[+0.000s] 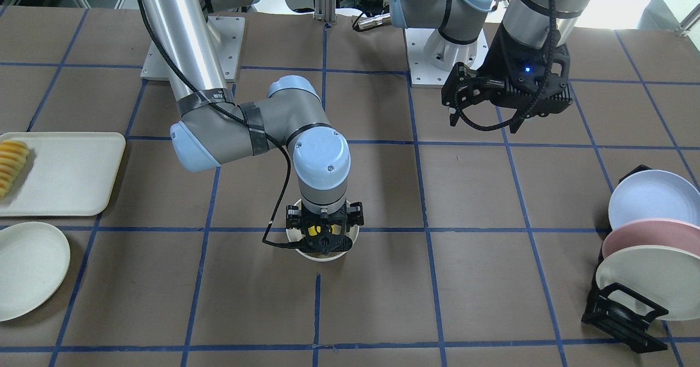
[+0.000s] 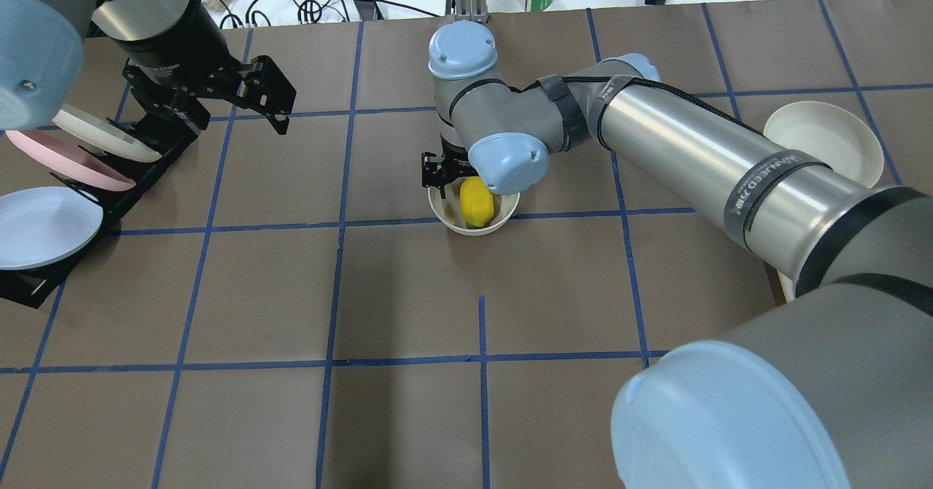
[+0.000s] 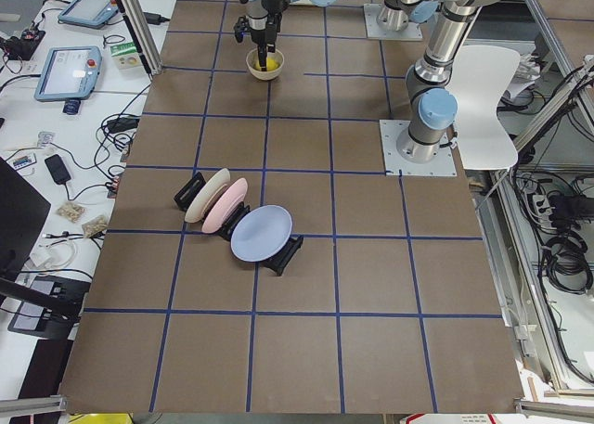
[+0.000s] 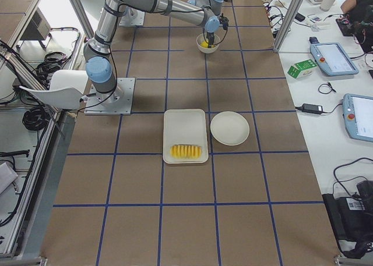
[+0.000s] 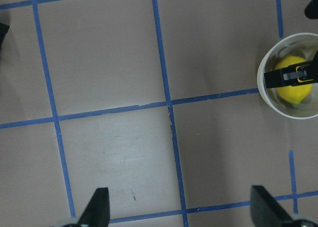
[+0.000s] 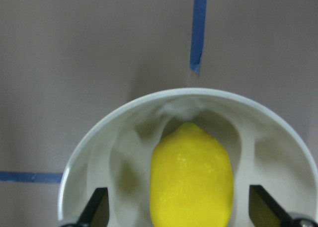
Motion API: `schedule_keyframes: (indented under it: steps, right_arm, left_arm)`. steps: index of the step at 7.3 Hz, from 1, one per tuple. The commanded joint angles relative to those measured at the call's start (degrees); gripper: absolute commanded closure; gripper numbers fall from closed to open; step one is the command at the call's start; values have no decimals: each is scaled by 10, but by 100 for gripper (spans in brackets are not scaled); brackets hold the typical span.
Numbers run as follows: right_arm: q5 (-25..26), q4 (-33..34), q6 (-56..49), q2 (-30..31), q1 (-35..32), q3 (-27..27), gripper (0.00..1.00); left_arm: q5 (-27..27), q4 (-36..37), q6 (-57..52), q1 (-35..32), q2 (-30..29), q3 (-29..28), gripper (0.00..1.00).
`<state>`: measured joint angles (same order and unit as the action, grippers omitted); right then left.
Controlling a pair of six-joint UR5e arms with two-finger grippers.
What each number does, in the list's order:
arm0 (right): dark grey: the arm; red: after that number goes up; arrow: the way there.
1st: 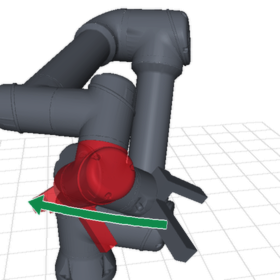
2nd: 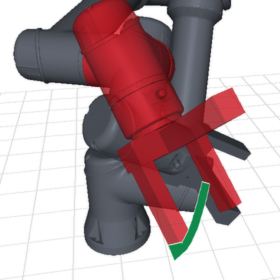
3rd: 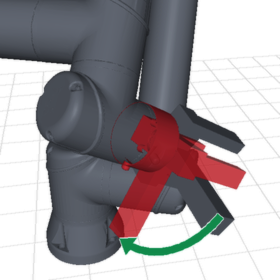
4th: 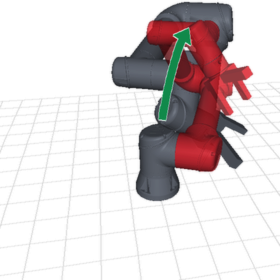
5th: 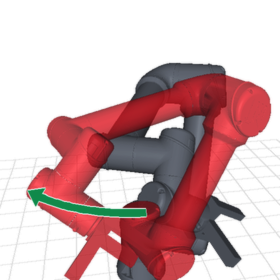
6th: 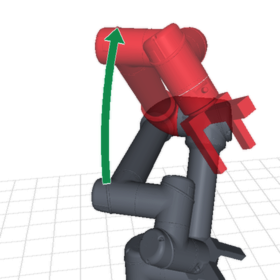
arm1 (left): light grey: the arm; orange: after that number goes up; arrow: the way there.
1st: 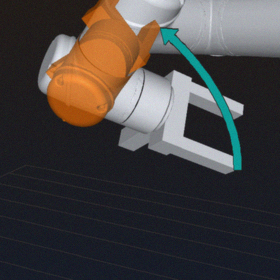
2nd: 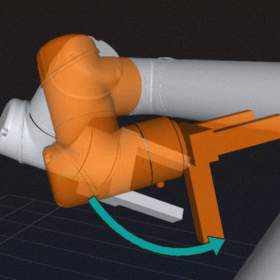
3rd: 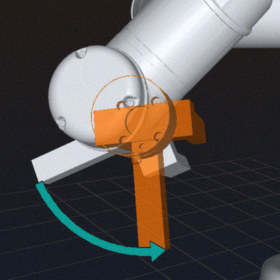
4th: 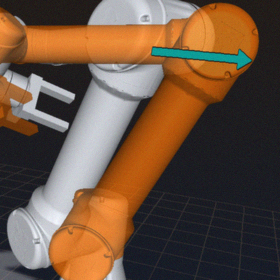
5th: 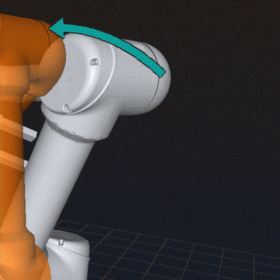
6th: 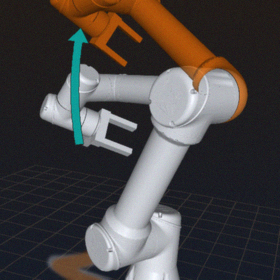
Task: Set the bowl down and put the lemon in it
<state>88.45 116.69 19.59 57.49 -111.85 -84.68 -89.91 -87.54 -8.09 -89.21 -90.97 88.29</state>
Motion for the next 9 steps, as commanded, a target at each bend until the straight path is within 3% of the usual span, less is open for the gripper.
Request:
schedule_keyframes:
  steps: [1, 5, 9]
  right_arm:
    - [1, -92, -1, 99, 9, 12, 0]
    - [8, -257, -3, 262, 43, 16, 0]
    - [2, -266, -205, 311, 194, -5, 0]
  left_arm:
    - [0, 0, 0, 0, 0, -1, 0]
    - [0, 1, 0, 1, 0, -1, 0]
    - [0, 1, 0, 1, 0, -1, 0]
